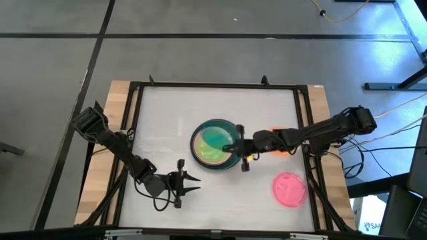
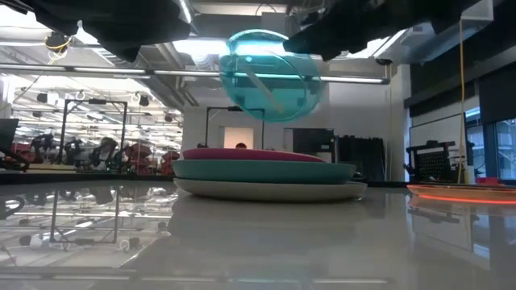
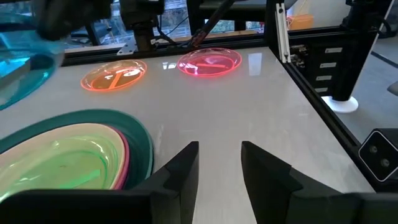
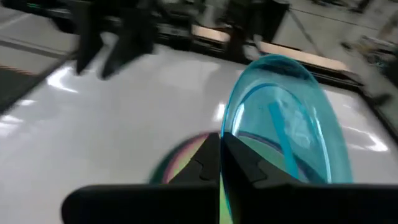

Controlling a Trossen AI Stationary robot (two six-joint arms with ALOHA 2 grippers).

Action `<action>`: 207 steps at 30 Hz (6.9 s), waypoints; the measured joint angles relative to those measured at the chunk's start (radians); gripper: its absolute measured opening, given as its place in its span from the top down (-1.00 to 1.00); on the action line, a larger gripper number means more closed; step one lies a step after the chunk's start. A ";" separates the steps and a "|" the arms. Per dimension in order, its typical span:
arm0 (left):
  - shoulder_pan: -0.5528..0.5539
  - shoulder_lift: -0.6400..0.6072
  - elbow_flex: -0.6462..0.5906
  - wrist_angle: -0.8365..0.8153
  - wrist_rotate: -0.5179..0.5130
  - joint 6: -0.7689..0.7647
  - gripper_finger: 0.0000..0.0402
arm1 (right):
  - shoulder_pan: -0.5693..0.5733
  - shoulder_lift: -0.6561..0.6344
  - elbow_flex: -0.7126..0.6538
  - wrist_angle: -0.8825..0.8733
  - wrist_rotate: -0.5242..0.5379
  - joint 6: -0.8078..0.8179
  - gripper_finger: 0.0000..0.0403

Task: Stack plastic plates
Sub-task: Stack the blue plate on top of the green plate, then stack the orange plate on top of the blue plate, then stack the light pink plate on top of the orange plate

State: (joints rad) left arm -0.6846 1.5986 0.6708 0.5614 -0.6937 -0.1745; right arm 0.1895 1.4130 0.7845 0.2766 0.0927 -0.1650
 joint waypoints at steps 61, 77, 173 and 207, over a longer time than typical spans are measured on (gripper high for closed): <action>0.002 0.000 0.000 -0.007 0.004 -0.006 0.43 | 0.006 -0.019 0.186 -1.065 0.027 0.403 0.28; 0.004 0.000 0.000 -0.007 0.004 -0.010 0.43 | 0.006 0.018 -0.003 -1.131 0.058 0.658 0.28; 0.011 0.000 0.000 -0.012 0.015 -0.029 0.43 | 0.051 0.321 0.279 -0.461 0.153 0.142 0.86; 0.063 0.000 0.000 -0.009 0.135 -0.026 0.43 | 0.080 0.016 0.348 -1.356 -0.314 0.615 0.23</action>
State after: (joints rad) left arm -0.6212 1.5990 0.6704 0.5522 -0.5586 -0.2005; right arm 0.2696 1.4291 1.1330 -1.0791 -0.2214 0.4503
